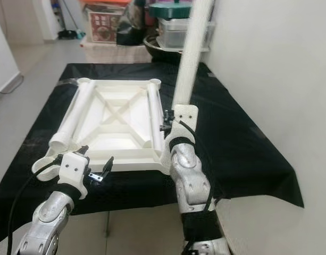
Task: Building children table
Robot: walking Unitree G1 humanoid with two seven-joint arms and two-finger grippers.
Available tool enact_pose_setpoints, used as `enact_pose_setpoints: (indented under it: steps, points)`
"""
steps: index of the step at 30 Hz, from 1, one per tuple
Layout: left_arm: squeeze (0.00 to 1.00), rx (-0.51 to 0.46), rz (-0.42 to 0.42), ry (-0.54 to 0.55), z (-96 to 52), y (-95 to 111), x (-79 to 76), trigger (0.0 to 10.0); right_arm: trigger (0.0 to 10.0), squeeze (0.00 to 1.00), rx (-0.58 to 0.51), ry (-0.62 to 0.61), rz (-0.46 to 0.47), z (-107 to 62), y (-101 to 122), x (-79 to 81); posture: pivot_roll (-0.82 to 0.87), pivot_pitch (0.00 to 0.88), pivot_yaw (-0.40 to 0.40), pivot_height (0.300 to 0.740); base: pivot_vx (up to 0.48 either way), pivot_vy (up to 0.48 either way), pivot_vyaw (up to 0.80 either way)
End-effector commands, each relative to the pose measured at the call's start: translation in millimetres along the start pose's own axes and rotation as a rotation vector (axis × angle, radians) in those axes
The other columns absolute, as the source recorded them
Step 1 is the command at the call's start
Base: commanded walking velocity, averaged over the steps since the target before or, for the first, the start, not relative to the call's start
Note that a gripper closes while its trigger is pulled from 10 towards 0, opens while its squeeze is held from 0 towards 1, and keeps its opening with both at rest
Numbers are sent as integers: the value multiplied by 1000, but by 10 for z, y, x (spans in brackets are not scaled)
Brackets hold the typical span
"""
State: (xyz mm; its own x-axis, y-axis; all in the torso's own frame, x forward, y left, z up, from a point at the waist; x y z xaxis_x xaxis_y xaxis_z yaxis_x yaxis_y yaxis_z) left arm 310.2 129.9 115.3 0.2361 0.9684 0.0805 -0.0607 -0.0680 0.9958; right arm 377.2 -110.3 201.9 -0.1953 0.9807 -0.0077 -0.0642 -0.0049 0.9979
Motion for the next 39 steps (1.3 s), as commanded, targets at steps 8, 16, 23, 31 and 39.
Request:
enact_pose_setpoints:
  steps: [8, 16, 23, 31, 39]
  points:
    - [0, 4, -3, 0, 12, -30, -1, 10000, 10000, 0, -152, 622, -60, -172, 384, 494, 21, 0, -61, 740, 0, 0, 0]
    - [0, 7, 2, 3, 2, -35, 8, 10000, 10000, 0, -52, 626, -66, -115, 114, 566, 34, 0, -67, 740, 0, 0, 0]
    - [0, 15, 6, -7, 2, -58, -18, 10000, 10000, 0, 135, 154, -26, 127, -239, 27, 18, 0, -55, 740, 0, 0, 0]
    - [0, 15, 6, -12, 17, -60, -48, 10000, 10000, 0, 312, -314, -3, -1, -643, -633, 13, 0, -57, 740, 0, 0, 0]
    - [0, 25, 9, -9, 7, -93, -46, 10000, 10000, 1000, 260, -400, 123, -85, -606, -333, 3, 0, -54, 740, 0, 0, 0]
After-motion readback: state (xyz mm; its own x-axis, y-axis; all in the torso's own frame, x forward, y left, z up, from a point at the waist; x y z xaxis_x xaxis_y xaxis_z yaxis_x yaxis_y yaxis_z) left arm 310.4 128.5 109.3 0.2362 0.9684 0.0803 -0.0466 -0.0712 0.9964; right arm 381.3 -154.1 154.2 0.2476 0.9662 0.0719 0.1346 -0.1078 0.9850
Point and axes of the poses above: a point about 5 cm out from each wrist's last joint towards the gripper, its own z axis pointing out of the wrist towards the gripper, its own y axis along the axis of the wrist's last joint, x = y × z, the point moved 4 cm from there along z, pointing out of the wrist towards the gripper, and after that the axes turned 4 degrees about -z, right-handed, at the moved point
